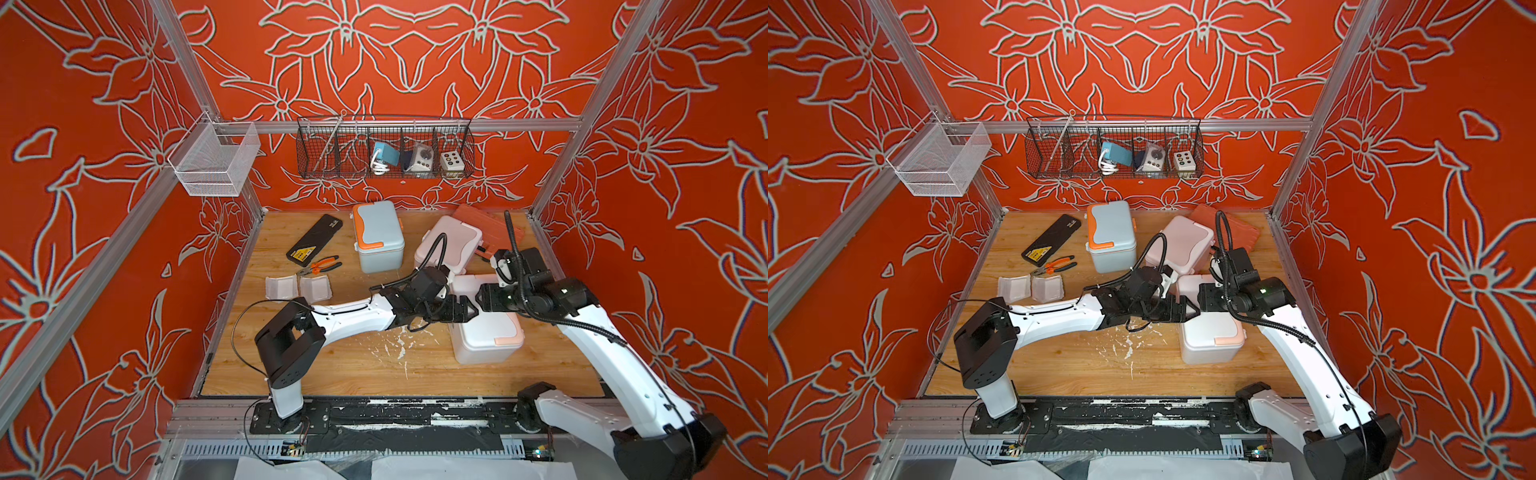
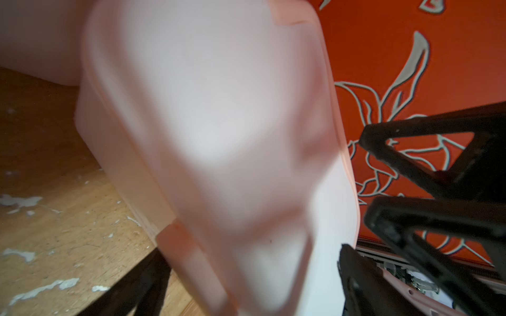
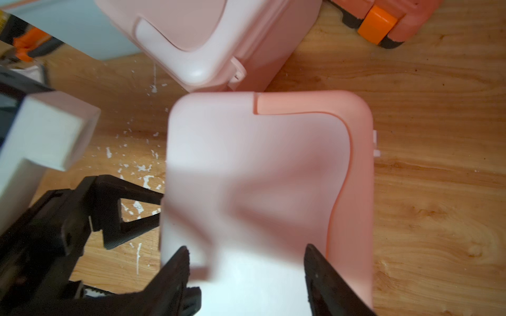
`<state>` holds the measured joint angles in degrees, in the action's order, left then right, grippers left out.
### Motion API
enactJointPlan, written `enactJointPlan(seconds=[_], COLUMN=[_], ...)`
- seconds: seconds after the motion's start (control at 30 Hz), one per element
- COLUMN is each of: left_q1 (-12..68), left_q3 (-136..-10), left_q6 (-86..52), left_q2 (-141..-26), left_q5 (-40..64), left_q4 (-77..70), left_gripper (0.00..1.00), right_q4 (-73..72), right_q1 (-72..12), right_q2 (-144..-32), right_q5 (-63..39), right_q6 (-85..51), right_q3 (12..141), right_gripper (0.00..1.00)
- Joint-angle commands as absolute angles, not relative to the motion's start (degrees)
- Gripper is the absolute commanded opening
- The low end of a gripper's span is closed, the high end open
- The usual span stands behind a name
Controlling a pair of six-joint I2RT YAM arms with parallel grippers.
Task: Open first aid kits and take out gauze
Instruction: Move the first aid kit to the center of the board.
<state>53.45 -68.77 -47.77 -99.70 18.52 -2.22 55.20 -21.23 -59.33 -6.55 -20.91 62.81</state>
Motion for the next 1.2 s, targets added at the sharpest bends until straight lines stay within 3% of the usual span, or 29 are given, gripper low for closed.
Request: enactJointPlan(seconds=[0.0,0.13,0.3,0.57,0.9,1.17], left_q1=[52.91,51.33,47.81,37.56,35.79,35.54], left_q3=[-66.61,-61.38,-54.33,-47.65,-45.20,-44.65], left_q6=[-45.76,-44.50,-43.60,-42.54,-42.54,-42.45], left_q2=[-91.30,-81.83,-68.77,-57.34,-57.12,-57.12], left_q5=[13.29,7.03,0.38,2.11,4.91,6.02], left_q4=[-1.51,1.12,5.74,12.30,11.85,11.58], left_gripper=[0.94,0.96,0.97,0.97,0.97,0.97], right_q4=[56.78,57.01,54.39,45.90,46.86,48.75], right_q1=[-21.17,-22.78,-30.96,-43.21,-41.75,-31.44], right_q2=[-56.75,-56.60,-57.22,-64.51,-75.32,-72.26], right_q5=[-11.14,-16.48,-19.37,-18.29,-4.81,-2.80], right_q6=[-20.30,-20.74,-22.19,-27.68,-30.65,-25.63], right_q3=[65.59,66.50,66.18,62.88,62.52,58.19], right_gripper=[0.69,0.70,0.70,0.68,0.67,0.67])
